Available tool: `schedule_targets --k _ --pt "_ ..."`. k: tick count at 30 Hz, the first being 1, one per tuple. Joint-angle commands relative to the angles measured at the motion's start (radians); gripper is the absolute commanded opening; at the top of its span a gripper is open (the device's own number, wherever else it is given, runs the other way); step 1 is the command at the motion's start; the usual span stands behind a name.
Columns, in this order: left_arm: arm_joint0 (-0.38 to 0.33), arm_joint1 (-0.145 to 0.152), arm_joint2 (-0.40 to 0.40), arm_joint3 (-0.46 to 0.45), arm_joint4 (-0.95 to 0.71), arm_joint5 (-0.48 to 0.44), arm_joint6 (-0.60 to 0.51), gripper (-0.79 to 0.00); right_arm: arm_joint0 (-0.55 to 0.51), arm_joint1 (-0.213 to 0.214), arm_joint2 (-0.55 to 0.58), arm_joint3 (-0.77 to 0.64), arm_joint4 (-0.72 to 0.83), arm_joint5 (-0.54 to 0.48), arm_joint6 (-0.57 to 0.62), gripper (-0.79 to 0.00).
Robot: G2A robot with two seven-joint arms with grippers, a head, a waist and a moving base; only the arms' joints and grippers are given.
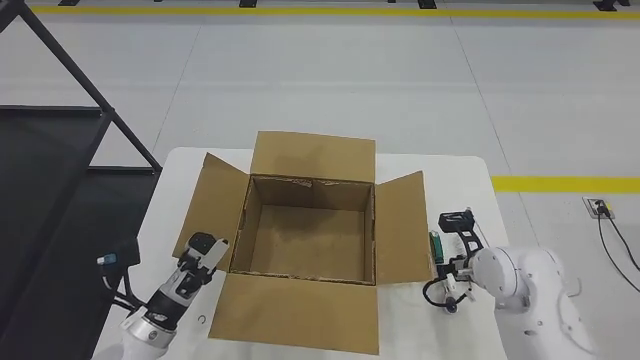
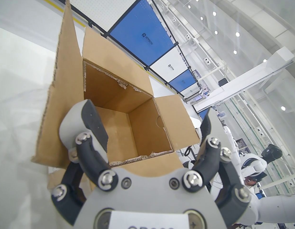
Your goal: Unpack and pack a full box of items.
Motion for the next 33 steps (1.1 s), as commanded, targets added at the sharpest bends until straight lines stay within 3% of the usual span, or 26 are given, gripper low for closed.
schedule_targets --k 1,20,22,24,29,33 --pt "-0.002 0.0 0.002 0.0 0.001 0.002 -0.001 0.0 0.009 0.001 -0.005 0.027 0.006 -0.003 -0.005 -0.499" --pt "-0.009 0.0 -0.001 0.012 -0.001 0.004 0.01 0.0 0.088 0.004 -0.067 0.202 0.046 -0.013 -0.052 -0.526" --pt "-0.009 0.0 -0.002 0.012 -0.003 0.005 0.011 0.0 0.093 0.005 -0.072 0.218 0.051 -0.011 -0.057 -0.585" --pt "-0.008 0.0 -0.002 0.012 -0.003 0.004 0.011 0.0 0.096 0.006 -0.074 0.225 0.056 -0.01 -0.061 -0.785" --pt "-0.009 0.0 -0.002 0.013 -0.002 0.002 0.009 0.0 0.092 0.01 -0.066 0.196 0.062 0.004 -0.081 -0.785" --pt "-0.012 0.001 -0.003 0.012 -0.002 0.001 0.004 0.0 0.063 0.017 -0.037 0.044 0.051 0.037 -0.082 -0.785"
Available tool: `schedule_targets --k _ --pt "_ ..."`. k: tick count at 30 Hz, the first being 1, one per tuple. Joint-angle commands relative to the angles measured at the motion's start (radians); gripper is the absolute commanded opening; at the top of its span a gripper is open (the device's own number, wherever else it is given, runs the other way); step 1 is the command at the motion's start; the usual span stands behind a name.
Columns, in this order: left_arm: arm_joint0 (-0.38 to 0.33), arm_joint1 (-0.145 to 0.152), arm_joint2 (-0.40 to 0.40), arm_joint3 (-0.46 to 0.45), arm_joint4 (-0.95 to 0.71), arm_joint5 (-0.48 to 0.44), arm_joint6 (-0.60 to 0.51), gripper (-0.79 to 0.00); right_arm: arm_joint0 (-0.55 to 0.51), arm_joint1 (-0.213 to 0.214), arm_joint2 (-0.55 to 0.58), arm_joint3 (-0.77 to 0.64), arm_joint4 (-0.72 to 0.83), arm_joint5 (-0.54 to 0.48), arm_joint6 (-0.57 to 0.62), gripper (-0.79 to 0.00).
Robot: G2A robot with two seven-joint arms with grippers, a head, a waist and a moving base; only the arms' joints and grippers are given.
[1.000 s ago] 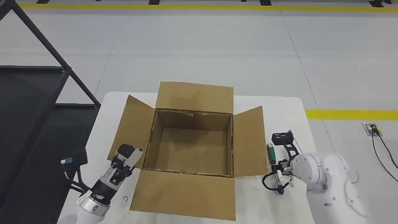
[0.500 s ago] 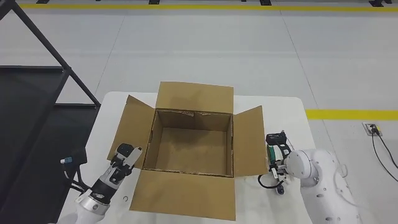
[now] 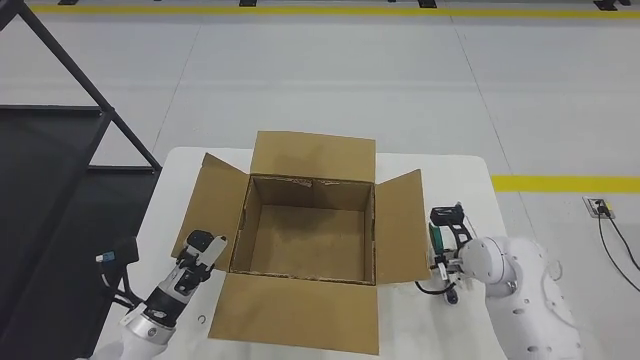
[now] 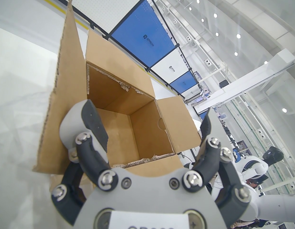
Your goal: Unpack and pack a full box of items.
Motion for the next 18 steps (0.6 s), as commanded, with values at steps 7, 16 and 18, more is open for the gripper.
schedule_targets --k 7,16,18 --pt "0.005 0.0 -0.009 0.0 -0.01 -0.012 0.006 0.0 -0.054 0.005 0.012 -0.412 -0.054 0.096 -0.009 -0.785" --pt "0.034 -0.001 -0.037 0.005 -0.039 -0.039 0.039 0.0 0.016 -0.011 -0.182 -0.662 -0.241 0.184 -0.098 -0.785" --pt "0.044 -0.001 -0.046 0.005 -0.044 -0.045 0.046 0.0 0.044 -0.018 -0.241 -0.679 -0.236 0.173 -0.102 -0.785"
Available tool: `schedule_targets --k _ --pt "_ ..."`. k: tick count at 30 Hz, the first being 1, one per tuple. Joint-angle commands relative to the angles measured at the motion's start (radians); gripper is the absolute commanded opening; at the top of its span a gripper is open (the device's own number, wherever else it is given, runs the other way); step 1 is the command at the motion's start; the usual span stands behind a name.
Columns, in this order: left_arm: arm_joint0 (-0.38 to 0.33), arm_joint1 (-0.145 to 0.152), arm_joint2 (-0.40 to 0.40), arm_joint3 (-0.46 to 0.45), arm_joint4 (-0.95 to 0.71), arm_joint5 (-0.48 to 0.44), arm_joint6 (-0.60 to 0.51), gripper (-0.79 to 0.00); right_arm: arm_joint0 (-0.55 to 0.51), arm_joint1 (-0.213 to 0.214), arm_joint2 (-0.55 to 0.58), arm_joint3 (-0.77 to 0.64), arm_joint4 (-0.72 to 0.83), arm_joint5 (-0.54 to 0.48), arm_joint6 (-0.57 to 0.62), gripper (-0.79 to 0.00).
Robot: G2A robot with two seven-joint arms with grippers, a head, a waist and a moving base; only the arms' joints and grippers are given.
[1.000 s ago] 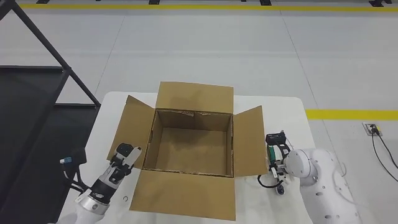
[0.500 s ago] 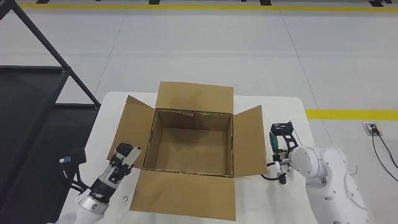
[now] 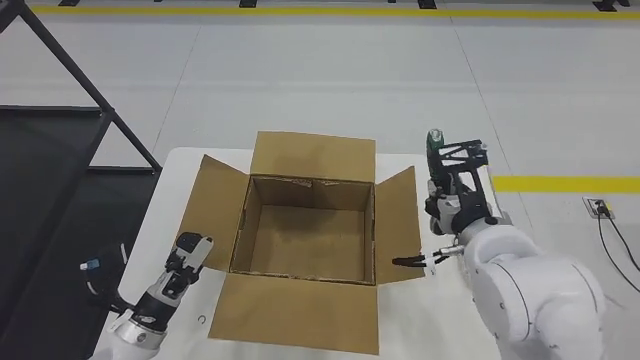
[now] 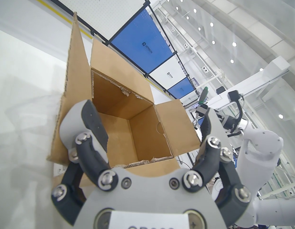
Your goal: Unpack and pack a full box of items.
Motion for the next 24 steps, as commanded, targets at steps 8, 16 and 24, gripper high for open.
schedule_targets --k 8,16,24 --pt "0.034 -0.001 -0.03 0.005 -0.022 -0.024 0.018 0.0 0.178 -0.043 -0.268 0.079 0.054 -0.052 0.019 -0.785" --pt "0.057 -0.001 -0.057 0.008 -0.041 -0.042 0.021 0.0 0.248 -0.095 -0.434 0.098 -0.084 0.113 -0.065 -0.785" --pt "0.052 -0.001 -0.06 0.016 -0.048 -0.047 0.007 0.0 0.263 -0.127 -0.481 0.188 0.007 0.05 -0.047 -0.785"
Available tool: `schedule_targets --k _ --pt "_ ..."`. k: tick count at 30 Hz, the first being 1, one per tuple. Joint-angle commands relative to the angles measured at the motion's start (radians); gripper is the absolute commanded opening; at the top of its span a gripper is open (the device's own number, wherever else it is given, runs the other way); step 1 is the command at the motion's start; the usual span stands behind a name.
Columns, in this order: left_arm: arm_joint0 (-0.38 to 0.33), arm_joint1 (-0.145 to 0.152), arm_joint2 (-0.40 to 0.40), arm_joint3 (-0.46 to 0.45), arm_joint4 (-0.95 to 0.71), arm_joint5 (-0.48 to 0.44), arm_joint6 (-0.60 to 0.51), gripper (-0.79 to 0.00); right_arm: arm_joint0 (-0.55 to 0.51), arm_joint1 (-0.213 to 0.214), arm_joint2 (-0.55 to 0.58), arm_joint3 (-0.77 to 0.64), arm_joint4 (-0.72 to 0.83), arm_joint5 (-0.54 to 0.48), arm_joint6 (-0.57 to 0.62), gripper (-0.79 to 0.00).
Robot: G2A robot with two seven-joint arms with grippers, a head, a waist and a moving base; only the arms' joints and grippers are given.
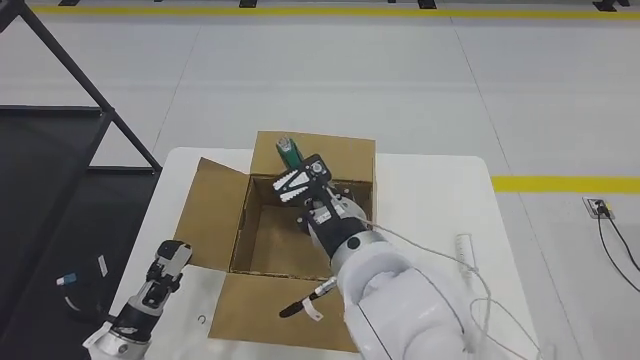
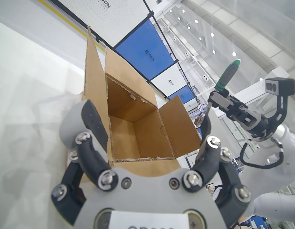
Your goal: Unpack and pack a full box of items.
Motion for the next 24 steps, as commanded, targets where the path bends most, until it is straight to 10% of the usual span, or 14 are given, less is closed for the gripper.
schedule_targets --k 1,24 --pt "-0.004 0.0 0.001 0.002 0.0 -0.001 -0.004 0.0 0.027 -0.013 -0.023 0.067 0.025 -0.005 0.005 -0.785" --pt "0.015 -0.003 -0.017 0.012 -0.021 -0.016 0.001 0.0 0.405 -0.267 -0.238 1.131 0.419 -0.079 -0.036 -0.785"
